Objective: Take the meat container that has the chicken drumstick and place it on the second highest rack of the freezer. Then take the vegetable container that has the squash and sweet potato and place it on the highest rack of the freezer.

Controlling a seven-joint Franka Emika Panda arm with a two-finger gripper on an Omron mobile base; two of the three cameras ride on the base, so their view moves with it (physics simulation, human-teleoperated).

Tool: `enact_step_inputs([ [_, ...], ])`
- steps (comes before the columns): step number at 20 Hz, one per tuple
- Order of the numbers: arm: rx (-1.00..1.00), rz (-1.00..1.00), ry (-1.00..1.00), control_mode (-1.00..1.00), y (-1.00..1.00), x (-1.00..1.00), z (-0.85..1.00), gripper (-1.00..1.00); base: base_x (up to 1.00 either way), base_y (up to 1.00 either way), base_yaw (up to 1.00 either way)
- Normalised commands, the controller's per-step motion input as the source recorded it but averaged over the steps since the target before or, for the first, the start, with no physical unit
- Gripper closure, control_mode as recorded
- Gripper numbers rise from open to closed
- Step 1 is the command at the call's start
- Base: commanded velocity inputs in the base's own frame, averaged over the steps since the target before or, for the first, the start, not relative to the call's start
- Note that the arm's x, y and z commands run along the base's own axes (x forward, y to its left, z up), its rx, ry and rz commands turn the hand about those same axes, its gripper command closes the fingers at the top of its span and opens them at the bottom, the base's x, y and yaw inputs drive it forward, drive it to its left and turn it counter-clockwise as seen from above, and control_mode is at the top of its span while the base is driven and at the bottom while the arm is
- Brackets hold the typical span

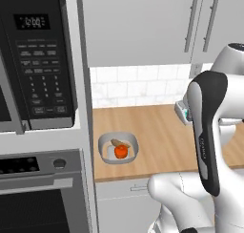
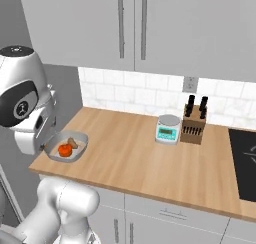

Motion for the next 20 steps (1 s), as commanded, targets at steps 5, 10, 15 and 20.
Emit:
enact_step_inputs([
  [5,0.00,0.08,0.00,-1.00,-0.06,0.06,-0.12,-1.00,0.16,-0.12,0.03],
  [10,0.00,0.55,0.13,-1.00,-0.12,0.49,-0.49,-1.00,0.00,0.00,0.00],
  [15,0.00,0.68,0.20,-1.00,-0.02,0.65,-0.46,-1.00,0.00,0.00,0.00],
  [20,0.00,0.64,0.11,-1.00,0.00,0.40,-0.35,-1.00,0.00,0.00,0.00],
])
